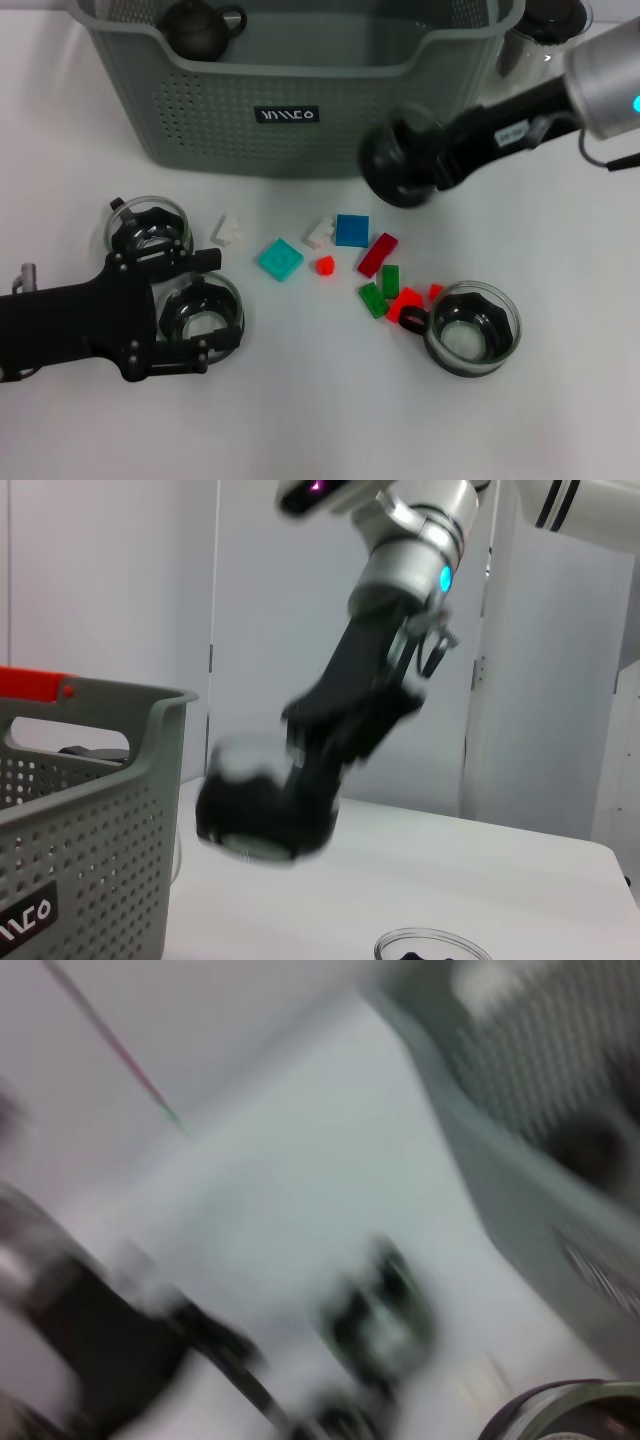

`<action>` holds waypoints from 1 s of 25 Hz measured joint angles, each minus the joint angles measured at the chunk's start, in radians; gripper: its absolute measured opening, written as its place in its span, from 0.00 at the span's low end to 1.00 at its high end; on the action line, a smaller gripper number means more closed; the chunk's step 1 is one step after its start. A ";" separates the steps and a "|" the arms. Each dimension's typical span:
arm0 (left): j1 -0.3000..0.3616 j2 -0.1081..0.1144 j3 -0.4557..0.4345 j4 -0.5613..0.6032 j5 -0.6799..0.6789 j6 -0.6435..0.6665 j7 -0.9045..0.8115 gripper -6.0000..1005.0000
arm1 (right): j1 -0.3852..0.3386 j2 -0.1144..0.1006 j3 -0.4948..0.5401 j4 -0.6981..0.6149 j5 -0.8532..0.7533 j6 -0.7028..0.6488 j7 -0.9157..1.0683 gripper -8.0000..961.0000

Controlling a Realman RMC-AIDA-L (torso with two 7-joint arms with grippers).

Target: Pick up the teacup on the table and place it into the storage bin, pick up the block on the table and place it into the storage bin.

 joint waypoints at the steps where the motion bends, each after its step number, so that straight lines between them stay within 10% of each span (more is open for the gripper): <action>1: 0.000 0.000 0.000 0.000 0.000 0.000 0.000 0.82 | -0.006 0.000 0.042 0.012 0.077 -0.017 -0.053 0.07; 10: -0.011 0.000 -0.006 -0.013 -0.012 -0.009 0.000 0.82 | 0.003 0.005 0.130 0.038 0.433 0.179 -0.230 0.07; 17: -0.018 -0.003 -0.010 -0.026 -0.012 -0.017 -0.008 0.82 | 0.245 0.000 0.050 0.098 -0.011 0.482 0.048 0.07; 25: -0.019 -0.005 -0.012 -0.033 -0.012 -0.014 -0.020 0.82 | 0.574 0.001 0.055 0.469 -0.524 0.616 0.277 0.07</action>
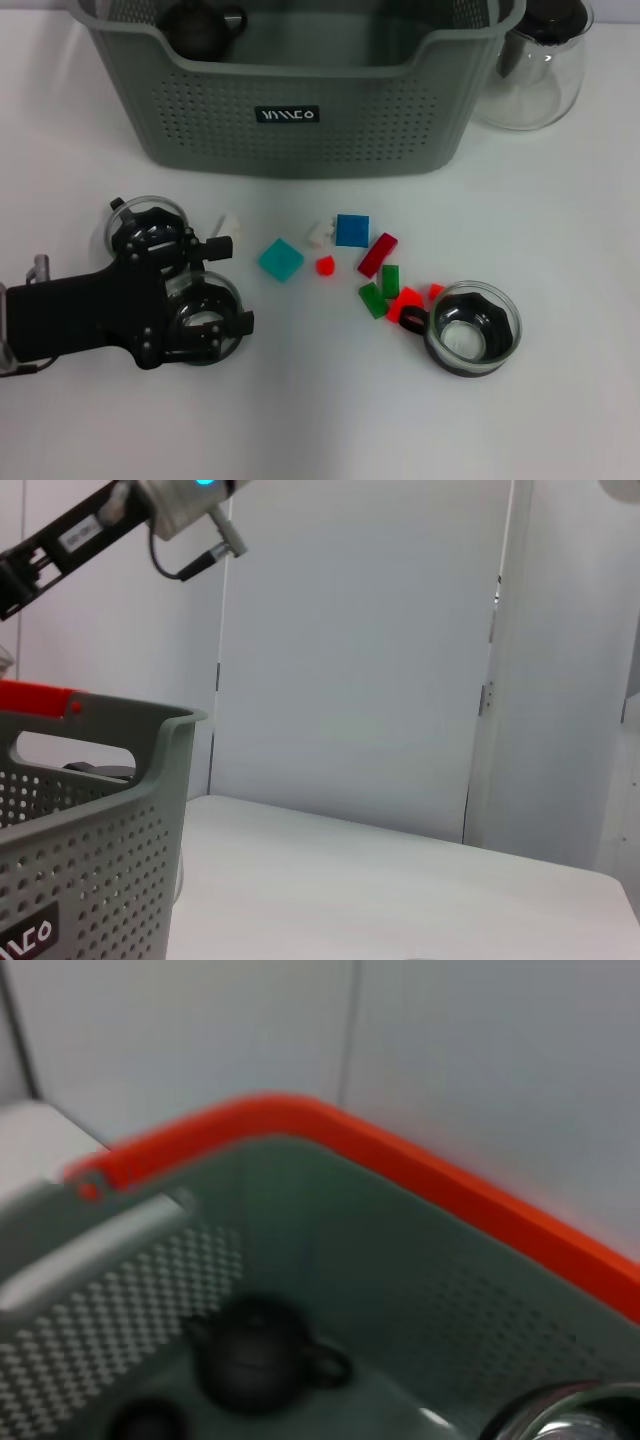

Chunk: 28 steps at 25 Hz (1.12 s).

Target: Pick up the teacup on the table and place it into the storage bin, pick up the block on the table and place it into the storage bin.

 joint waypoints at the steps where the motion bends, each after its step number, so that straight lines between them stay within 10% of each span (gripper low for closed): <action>1: 0.000 0.000 0.000 -0.002 0.000 -0.002 -0.002 0.82 | 0.022 0.000 0.000 0.044 -0.028 0.026 0.010 0.07; 9: -0.003 -0.001 0.000 -0.004 0.000 -0.003 -0.003 0.82 | 0.069 0.002 -0.018 0.281 -0.059 0.166 -0.001 0.07; 28: -0.010 -0.001 0.000 -0.008 0.000 -0.007 -0.003 0.82 | 0.042 -0.001 -0.050 0.322 -0.063 0.157 -0.020 0.07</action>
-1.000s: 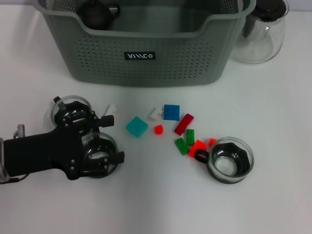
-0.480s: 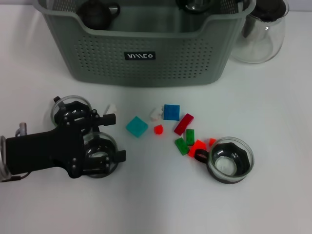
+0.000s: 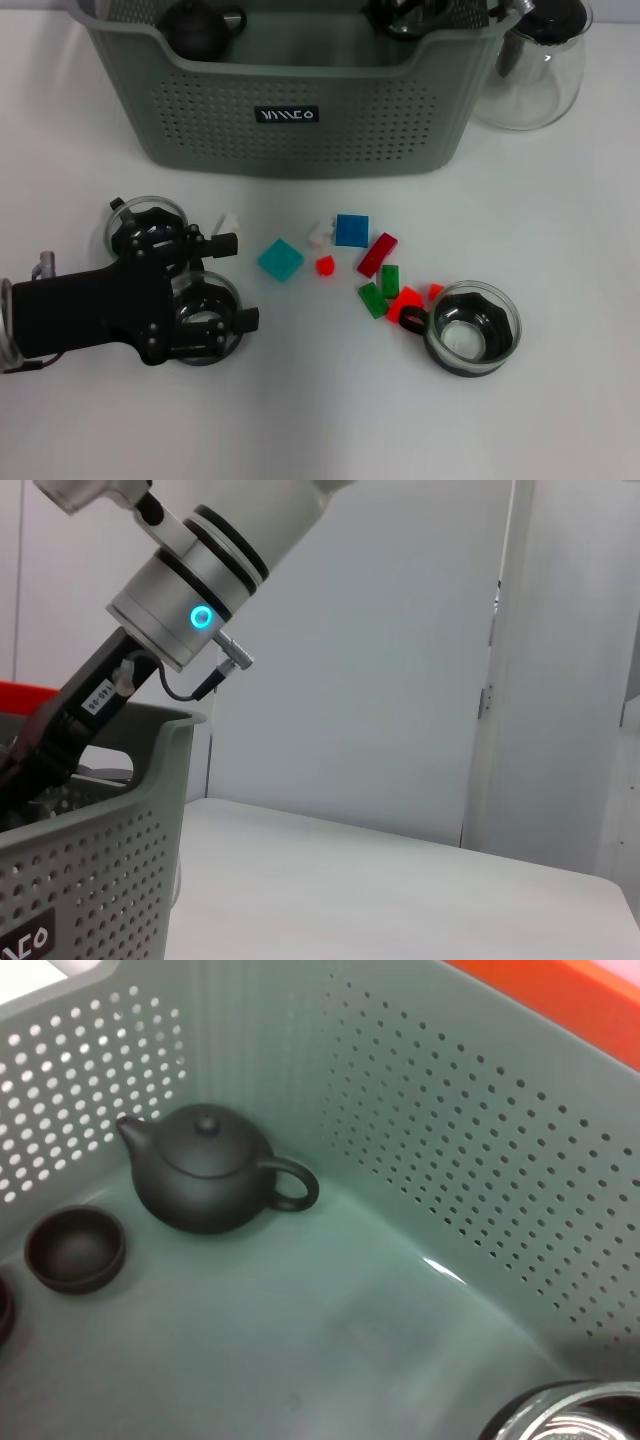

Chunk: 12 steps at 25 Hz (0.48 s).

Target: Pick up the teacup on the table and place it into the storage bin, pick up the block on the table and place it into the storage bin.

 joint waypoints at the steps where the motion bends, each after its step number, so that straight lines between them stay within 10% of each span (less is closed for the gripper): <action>1: 0.000 0.000 0.000 0.000 0.000 0.000 0.000 0.82 | -0.001 0.000 0.000 0.000 0.000 0.000 -0.004 0.07; 12: 0.000 0.000 0.000 0.000 0.000 -0.001 0.000 0.82 | -0.006 0.003 0.003 0.002 0.001 0.004 -0.009 0.15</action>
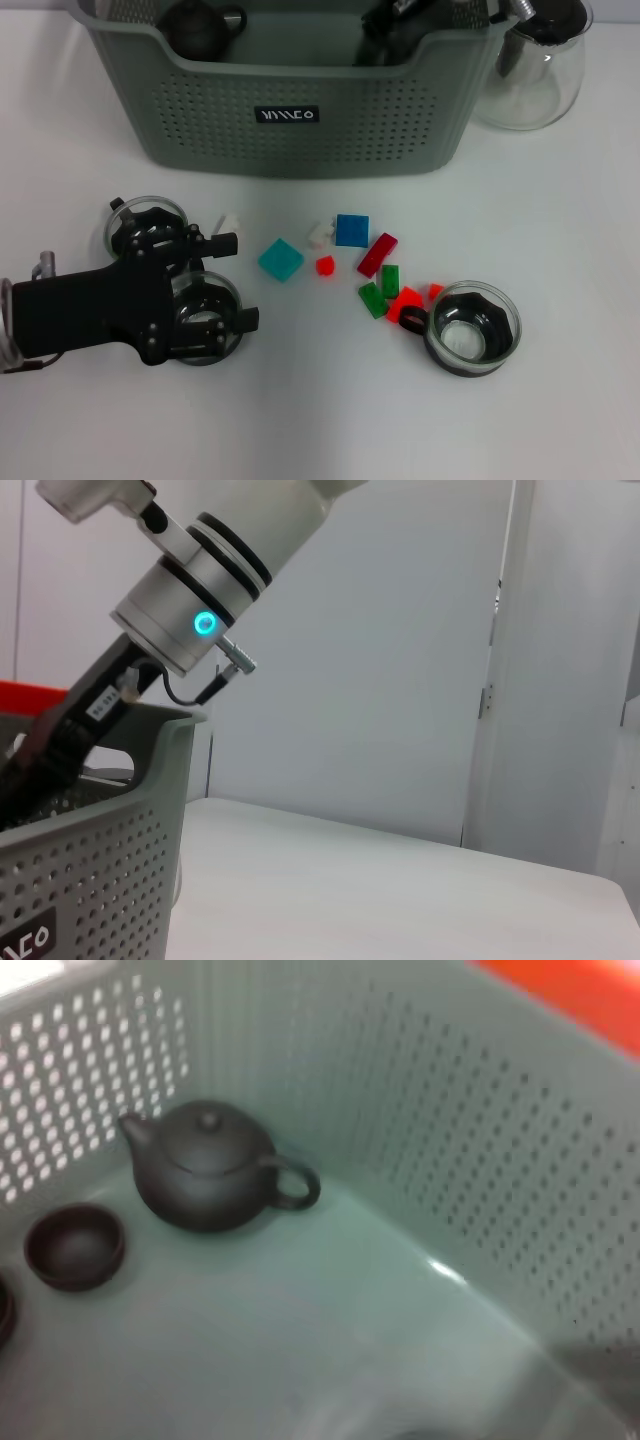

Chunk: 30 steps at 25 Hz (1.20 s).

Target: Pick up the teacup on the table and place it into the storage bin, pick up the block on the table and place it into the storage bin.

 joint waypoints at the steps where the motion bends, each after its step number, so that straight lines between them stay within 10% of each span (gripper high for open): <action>1: 0.000 0.000 0.000 0.000 0.000 0.000 0.000 0.82 | -0.006 0.000 0.003 -0.018 0.005 0.002 0.000 0.17; 7: 0.006 0.000 -0.001 0.000 0.000 0.000 0.000 0.82 | -0.165 -0.006 0.016 -0.387 0.182 -0.053 -0.017 0.30; 11: 0.007 -0.001 -0.010 0.000 0.000 0.002 0.000 0.82 | -0.368 -0.015 0.074 -0.701 0.585 -0.126 -0.200 0.51; 18: 0.004 0.000 -0.011 0.000 0.000 0.001 0.000 0.82 | -0.677 -0.046 0.191 -0.776 1.242 -0.593 -0.708 0.51; 25: 0.004 0.003 -0.013 0.001 0.000 0.000 0.000 0.82 | -0.802 -0.070 0.233 -0.865 1.037 -1.051 -0.894 0.51; 30: 0.003 0.003 -0.014 0.000 0.000 0.000 0.000 0.82 | -0.760 -0.011 0.193 -1.030 0.642 -1.149 -0.779 0.51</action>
